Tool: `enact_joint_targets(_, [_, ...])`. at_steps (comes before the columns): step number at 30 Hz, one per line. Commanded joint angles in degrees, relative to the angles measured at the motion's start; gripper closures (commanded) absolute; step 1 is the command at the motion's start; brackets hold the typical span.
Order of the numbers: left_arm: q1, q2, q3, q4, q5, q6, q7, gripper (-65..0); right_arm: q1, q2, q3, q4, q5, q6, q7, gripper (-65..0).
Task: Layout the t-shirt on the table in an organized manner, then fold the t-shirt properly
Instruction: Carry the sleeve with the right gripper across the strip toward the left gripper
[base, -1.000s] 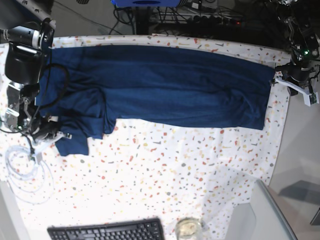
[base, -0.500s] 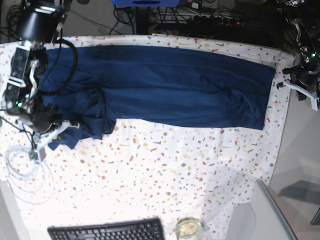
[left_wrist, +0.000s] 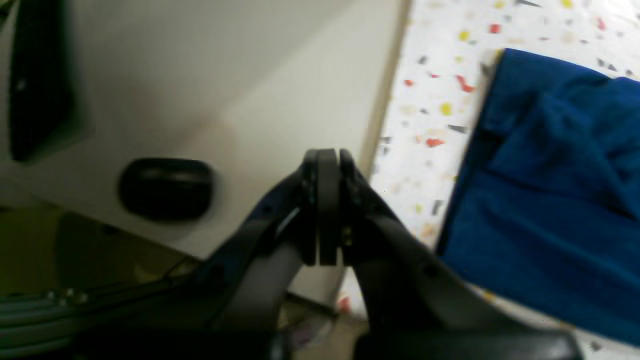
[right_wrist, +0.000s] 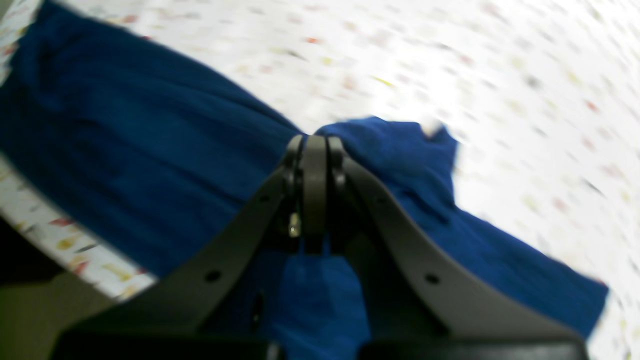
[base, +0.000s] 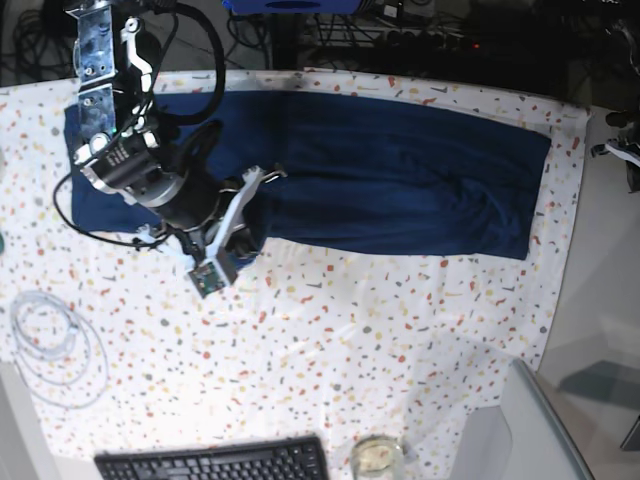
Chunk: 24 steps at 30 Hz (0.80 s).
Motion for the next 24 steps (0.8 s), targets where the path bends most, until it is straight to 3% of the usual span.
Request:
enact_joint_targets(1, [-0.17, -1.13, -1.41, 0.95, -0.13, -1.01, -1.05, 0.0, 0.72, -0.19, -2.1, 1.21, 0.73, -0.07, 1.31, 0.0])
enact_joint_targets(8, [0.79, -1.04, -3.17, 0.77, -0.05, -2.5, -1.05, 0.0, 3.88, -0.72, -15.73, 1.03, 0.73, -0.42, 1.4, 0.0])
enact_joint_targets(14, [1.14, -0.69, -3.0, 0.68, -0.05, -2.5, -0.97, 0.0, 5.29, -4.41, -19.86, 0.94, 0.64, -0.42, 1.14, 0.0])
enact_joint_targets(20, [1.76, -0.87, -2.91, -3.19, -0.05, -2.5, -1.14, 0.0, 7.84, -5.82, -26.72, -0.9, 0.55, -0.68, 1.05, 0.0])
enact_joint_targets(24, [1.94, -0.69, -3.0, -3.98, -0.05, -2.5, -1.14, 0.0, 9.42, -6.08, -30.85, -3.28, 0.64, -4.64, 1.31, 0.0])
